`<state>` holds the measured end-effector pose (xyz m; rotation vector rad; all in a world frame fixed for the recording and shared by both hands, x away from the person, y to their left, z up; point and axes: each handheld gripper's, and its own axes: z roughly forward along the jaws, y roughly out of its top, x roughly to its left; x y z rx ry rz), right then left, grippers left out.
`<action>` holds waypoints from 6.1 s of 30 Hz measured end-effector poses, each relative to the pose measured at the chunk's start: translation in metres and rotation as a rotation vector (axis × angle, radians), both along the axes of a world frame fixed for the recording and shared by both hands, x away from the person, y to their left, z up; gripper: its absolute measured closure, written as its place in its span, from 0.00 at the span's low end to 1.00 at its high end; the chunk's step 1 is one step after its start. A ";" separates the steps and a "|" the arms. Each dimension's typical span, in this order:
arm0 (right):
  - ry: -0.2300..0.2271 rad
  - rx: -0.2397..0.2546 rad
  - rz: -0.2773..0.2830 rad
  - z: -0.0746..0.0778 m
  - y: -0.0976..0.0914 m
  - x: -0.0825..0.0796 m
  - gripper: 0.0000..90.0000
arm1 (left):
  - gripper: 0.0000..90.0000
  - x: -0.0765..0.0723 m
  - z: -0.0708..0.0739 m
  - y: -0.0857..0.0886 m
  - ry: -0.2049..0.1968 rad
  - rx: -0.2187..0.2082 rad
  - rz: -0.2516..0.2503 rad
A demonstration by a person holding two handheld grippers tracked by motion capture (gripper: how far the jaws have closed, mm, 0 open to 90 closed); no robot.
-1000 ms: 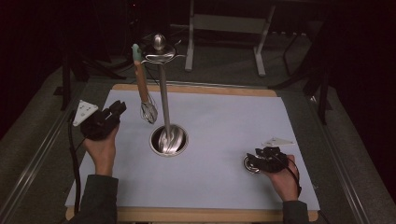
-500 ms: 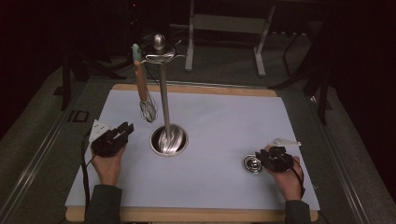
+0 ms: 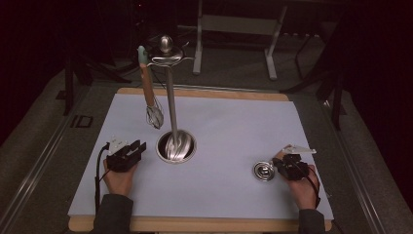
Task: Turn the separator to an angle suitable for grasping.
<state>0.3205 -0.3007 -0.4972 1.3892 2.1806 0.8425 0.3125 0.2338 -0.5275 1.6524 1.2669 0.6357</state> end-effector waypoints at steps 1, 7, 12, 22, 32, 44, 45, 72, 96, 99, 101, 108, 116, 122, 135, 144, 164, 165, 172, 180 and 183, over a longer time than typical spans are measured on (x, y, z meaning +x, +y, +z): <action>-0.003 -0.001 -0.004 0.000 0.000 0.000 1.00 | 0.75 0.000 -0.002 0.000 0.004 0.000 0.000; -0.007 -0.027 -0.022 -0.003 -0.001 0.000 1.00 | 0.74 0.002 -0.008 0.001 0.024 0.007 0.004; -0.005 -0.058 -0.040 -0.006 -0.002 0.001 1.00 | 0.73 0.003 -0.010 0.001 0.032 0.004 0.006; -0.015 -0.083 -0.085 -0.008 -0.012 0.002 1.00 | 0.72 0.004 -0.011 -0.001 0.037 0.018 0.000; -0.010 -0.060 -0.150 -0.015 -0.027 0.004 1.00 | 0.71 0.005 -0.011 -0.003 0.048 0.045 -0.007; 0.002 -0.036 -0.187 -0.022 -0.037 0.008 1.00 | 0.71 0.007 -0.012 -0.003 0.069 0.044 -0.005; 0.001 -0.031 -0.191 -0.023 -0.038 0.008 1.00 | 0.71 0.007 -0.012 -0.003 0.069 0.044 -0.005; -0.015 -0.019 -0.218 -0.030 -0.043 0.028 1.00 | 0.71 0.006 -0.012 -0.005 0.060 0.065 -0.011; 0.008 -0.025 -0.178 -0.028 -0.032 0.048 1.00 | 0.70 0.006 -0.012 -0.006 0.061 0.075 -0.015; 0.012 -0.028 -0.170 -0.027 -0.030 0.050 1.00 | 0.70 0.006 -0.012 -0.006 0.062 0.075 -0.015; 0.013 -0.031 -0.159 -0.027 -0.027 0.052 1.00 | 0.70 0.006 -0.012 -0.006 0.062 0.076 -0.015; 0.018 -0.038 -0.146 -0.027 -0.019 0.055 1.00 | 0.70 0.006 -0.012 -0.006 0.061 0.076 -0.015; 0.016 -0.049 -0.126 -0.027 -0.012 0.058 1.00 | 0.70 0.006 -0.012 -0.006 0.062 0.078 -0.016; 0.017 -0.056 -0.114 -0.027 -0.006 0.058 1.00 | 0.70 0.006 -0.012 -0.007 0.062 0.078 -0.017; 0.015 -0.054 -0.095 -0.027 0.002 0.059 1.00 | 0.70 0.006 -0.012 -0.007 0.062 0.081 -0.017; 0.016 -0.060 -0.088 -0.027 0.005 0.059 1.00 | 0.70 0.006 -0.012 -0.007 0.061 0.085 -0.017; 0.021 -0.055 -0.032 -0.027 0.017 0.055 1.00 | 0.70 0.006 -0.012 -0.008 0.062 0.090 -0.019; 0.020 -0.058 -0.029 -0.027 0.017 0.055 1.00 | 0.70 0.006 -0.012 -0.008 0.063 0.090 -0.019; 0.026 -0.059 -0.024 -0.026 0.019 0.054 1.00 | 0.70 0.006 -0.012 -0.008 0.064 0.093 -0.020; 0.028 -0.055 0.007 -0.026 0.026 0.054 1.00 | 0.70 0.006 -0.012 -0.009 0.064 0.096 -0.021; 0.032 -0.053 0.016 -0.026 0.029 0.053 1.00 | 0.69 0.006 -0.012 -0.009 0.064 0.097 -0.022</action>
